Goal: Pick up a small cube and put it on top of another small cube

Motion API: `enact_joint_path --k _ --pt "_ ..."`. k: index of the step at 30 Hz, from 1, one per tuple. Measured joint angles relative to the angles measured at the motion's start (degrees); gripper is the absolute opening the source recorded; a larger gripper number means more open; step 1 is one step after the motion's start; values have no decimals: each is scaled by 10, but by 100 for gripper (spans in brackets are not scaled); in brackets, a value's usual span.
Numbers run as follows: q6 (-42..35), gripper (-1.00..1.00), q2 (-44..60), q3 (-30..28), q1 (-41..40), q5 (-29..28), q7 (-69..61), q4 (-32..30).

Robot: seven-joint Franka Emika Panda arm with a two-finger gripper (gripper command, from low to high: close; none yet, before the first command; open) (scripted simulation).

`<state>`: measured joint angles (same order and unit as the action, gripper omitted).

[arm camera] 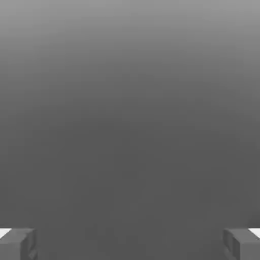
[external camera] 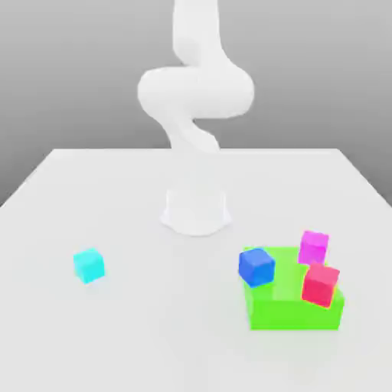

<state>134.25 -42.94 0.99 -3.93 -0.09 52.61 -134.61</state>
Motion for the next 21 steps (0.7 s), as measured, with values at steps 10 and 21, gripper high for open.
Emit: enact_joint_path --k 10,21 --pt "101 0 118 31 -158 -3 273 -114" --pt "210 0 246 50 -324 -2 564 -238"
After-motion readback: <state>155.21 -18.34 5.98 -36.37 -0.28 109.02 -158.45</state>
